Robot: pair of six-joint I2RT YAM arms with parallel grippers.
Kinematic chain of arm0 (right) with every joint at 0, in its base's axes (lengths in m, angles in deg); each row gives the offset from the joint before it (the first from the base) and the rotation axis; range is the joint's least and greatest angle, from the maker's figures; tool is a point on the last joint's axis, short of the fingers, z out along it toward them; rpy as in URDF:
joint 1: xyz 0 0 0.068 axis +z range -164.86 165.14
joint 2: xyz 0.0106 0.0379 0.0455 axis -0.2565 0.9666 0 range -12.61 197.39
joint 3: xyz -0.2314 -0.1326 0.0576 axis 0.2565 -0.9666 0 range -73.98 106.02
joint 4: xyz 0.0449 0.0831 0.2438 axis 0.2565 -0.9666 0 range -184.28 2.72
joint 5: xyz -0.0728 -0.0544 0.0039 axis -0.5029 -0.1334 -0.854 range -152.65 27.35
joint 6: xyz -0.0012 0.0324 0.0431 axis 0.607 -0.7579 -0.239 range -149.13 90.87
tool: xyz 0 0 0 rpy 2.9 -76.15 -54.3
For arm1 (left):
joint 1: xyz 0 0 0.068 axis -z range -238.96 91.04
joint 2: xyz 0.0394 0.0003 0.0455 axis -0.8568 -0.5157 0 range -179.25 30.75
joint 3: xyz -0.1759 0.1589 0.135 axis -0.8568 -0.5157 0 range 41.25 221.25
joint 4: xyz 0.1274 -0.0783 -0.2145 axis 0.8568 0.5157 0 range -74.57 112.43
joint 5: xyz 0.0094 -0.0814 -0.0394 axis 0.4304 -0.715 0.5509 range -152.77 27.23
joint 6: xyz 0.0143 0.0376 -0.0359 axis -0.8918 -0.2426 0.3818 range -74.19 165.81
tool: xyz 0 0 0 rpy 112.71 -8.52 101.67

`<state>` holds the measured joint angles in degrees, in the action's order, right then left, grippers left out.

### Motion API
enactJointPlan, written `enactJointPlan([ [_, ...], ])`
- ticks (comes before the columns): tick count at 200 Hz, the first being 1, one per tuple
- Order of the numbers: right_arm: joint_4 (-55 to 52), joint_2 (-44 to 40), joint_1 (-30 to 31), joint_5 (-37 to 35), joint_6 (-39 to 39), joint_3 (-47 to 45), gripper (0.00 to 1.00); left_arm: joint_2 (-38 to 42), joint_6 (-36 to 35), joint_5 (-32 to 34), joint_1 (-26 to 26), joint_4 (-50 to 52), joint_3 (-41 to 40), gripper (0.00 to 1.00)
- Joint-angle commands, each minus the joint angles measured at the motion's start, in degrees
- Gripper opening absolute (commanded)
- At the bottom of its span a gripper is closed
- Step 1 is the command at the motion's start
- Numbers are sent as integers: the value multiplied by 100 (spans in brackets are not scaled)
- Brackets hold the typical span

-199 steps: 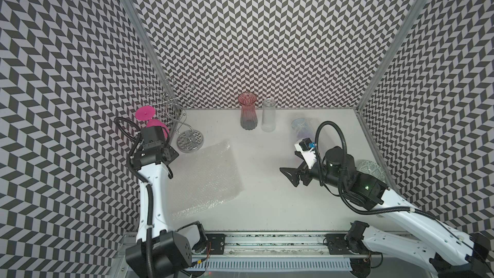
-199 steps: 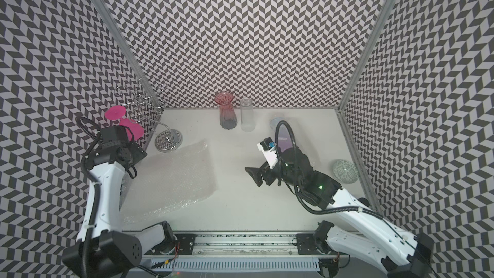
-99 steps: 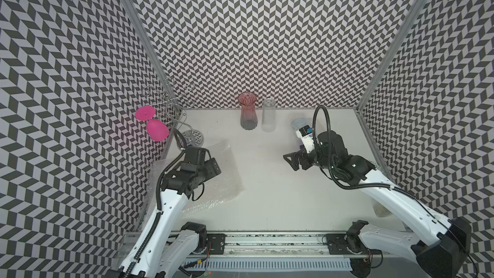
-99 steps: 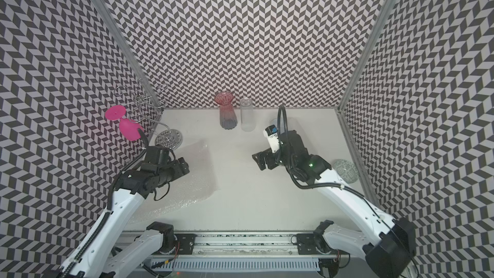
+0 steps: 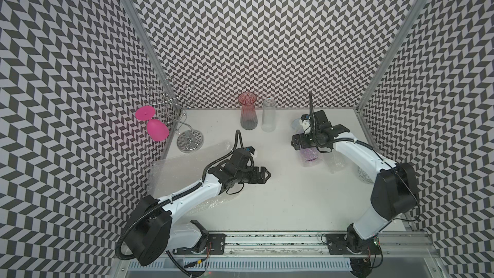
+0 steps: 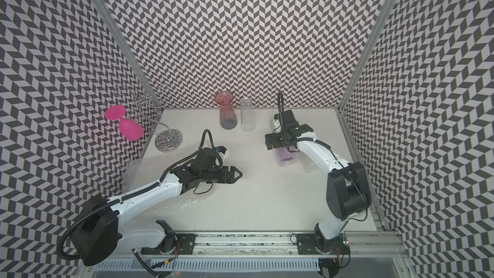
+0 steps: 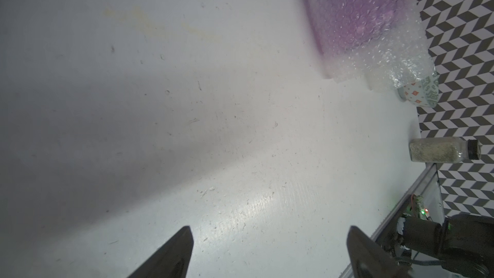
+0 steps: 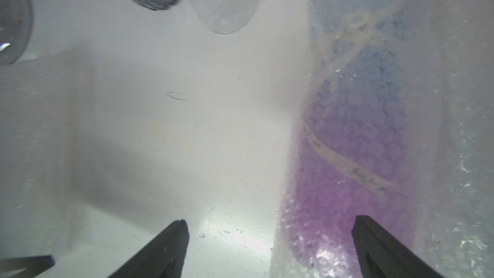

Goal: Unwrap the vase from the bubble wrap
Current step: Move the bubble wrap to the center of the board.

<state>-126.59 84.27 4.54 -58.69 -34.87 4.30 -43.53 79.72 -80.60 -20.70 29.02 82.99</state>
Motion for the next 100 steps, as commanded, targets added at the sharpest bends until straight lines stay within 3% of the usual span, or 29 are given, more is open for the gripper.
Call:
enactJointPlan([
  [1, -315, 54, -268, -551, 103, 289, 99, -208, -139, -561, -3, -670, 2, 90],
  [79, 108, 1057, -629, -97, 450, 434, 97, -870, -472, -692, -424, -336, 836, 90],
  [100, 142, 1130, -617, 230, 464, 372, 90, -866, -290, -638, -485, -461, 761, 90],
])
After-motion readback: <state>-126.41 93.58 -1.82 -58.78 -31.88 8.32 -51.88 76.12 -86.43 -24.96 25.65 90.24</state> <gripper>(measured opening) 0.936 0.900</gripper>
